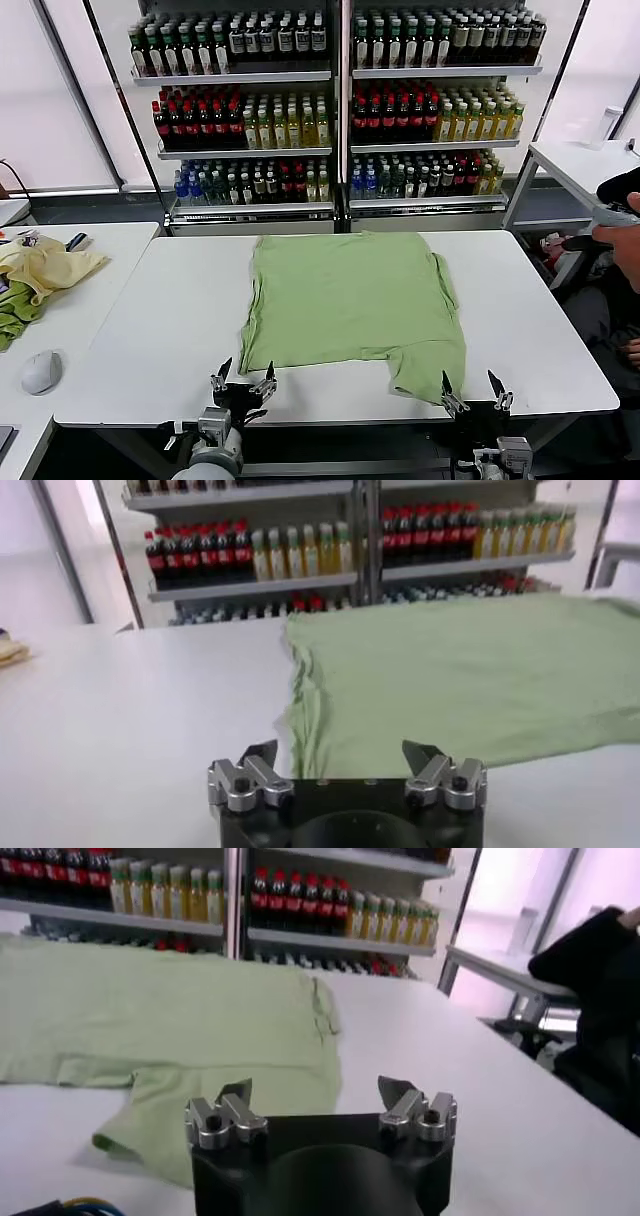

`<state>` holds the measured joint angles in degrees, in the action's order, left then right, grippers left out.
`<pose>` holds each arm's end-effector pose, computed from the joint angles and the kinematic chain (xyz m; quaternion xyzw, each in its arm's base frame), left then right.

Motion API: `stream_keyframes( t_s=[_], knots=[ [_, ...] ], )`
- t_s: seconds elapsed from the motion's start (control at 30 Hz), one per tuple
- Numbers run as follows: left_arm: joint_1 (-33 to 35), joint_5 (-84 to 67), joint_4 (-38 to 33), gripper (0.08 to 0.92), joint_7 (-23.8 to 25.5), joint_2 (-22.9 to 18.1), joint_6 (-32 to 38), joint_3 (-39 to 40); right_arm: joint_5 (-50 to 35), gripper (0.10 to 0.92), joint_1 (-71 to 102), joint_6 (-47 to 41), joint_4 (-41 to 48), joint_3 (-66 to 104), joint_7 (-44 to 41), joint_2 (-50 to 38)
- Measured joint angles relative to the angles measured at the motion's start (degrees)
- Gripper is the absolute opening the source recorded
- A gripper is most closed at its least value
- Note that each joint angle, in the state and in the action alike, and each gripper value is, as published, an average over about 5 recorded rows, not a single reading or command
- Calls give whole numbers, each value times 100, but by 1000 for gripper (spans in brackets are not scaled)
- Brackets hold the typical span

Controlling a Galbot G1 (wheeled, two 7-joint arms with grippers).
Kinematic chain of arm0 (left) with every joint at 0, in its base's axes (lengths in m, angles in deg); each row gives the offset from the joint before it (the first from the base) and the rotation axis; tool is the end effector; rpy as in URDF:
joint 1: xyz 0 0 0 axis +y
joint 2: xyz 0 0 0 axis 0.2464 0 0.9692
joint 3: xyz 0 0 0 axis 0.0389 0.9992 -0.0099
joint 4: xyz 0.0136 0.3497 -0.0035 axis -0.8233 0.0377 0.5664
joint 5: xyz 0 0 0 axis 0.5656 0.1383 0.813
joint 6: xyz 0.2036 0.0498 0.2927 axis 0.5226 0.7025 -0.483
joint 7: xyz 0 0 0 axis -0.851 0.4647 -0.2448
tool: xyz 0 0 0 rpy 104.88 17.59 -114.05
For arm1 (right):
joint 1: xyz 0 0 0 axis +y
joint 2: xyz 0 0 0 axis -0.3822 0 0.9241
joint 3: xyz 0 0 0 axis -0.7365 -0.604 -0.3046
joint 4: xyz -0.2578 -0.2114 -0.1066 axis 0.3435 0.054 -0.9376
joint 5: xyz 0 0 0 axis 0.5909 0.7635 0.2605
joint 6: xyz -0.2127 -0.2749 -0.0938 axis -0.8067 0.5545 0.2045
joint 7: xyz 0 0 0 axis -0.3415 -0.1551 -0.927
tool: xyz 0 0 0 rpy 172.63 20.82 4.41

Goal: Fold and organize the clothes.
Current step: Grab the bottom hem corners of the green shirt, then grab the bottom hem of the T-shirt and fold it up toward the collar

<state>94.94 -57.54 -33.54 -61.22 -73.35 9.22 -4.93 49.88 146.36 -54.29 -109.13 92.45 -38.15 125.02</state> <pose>0.2272 -0.0343 -0.3060 -0.0085 -0.9731 -0.0591 0.2226 0.1675 -0.0418 -0.2993 -0.0258 -0.9783 0.0413 0.2014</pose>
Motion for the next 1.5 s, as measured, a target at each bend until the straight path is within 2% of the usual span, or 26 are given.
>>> stream_keyframes(
  t_s=[0.2, 0.37, 0.57, 1.07, 1.2, 1.5],
  knots=[
    [-235, -159, 209, 823, -152, 84, -167, -4, -146, 797, -54, -96, 105, -58, 35, 29],
    [-325, -444, 265, 795, -223, 187, -261, -25, -312, 647, -74, -154, 196, -57, 45, 36],
    [-329, -868, 221, 637, -223, 281, -320, -21, -527, 482, -71, -221, 268, -51, 23, 35],
    [-227, -1622, 43, 212, -131, 362, -344, -28, -735, 164, 95, -152, 149, -35, -242, -25],
    [-186, -1732, -12, 124, -102, 393, -281, -48, -724, 127, 137, -45, 75, 5, -353, -77],
    [-117, -1801, -328, 109, -39, 501, -36, -150, -791, 126, 54, 260, -179, 233, -557, -267]
  ],
)
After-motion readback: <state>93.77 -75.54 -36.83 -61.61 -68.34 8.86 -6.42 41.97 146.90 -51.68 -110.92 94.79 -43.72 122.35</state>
